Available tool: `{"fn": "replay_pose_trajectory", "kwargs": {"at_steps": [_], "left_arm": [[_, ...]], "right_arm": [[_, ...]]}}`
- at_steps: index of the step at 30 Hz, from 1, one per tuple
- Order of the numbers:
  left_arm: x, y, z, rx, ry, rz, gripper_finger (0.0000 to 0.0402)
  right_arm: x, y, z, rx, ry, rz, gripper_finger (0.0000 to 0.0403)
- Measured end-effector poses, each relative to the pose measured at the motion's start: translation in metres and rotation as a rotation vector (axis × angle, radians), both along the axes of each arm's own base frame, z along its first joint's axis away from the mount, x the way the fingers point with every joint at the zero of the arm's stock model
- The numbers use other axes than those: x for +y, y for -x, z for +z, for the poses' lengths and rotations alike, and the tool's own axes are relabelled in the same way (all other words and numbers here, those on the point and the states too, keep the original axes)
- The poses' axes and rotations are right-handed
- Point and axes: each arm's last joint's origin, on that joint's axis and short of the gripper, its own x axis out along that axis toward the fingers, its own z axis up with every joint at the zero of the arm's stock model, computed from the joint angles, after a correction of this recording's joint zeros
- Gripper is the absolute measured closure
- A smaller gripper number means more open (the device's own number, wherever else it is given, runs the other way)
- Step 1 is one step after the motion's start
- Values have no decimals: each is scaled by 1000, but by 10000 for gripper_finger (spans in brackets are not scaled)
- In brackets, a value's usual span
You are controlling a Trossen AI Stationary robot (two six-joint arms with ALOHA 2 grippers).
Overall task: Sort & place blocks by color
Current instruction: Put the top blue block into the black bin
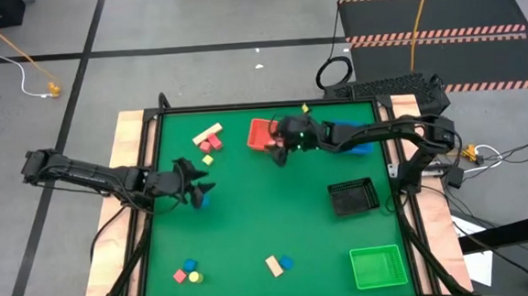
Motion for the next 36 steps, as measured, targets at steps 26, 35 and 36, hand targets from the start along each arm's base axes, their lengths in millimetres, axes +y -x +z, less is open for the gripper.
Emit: {"fn": "replay_pose_trajectory", "kwargs": {"at_steps": [26,35,36], "left_arm": [[-38,6,-65,578,-37,-83,154],[-41,0,-63,430,68,62,274],[-41,-1,-62,413,71,66,274]], "right_arm": [[114,-4,19,-10,281,222,161],[124,2,10,66,178,209,161],[125,2,9,76,169,208,161]]}}
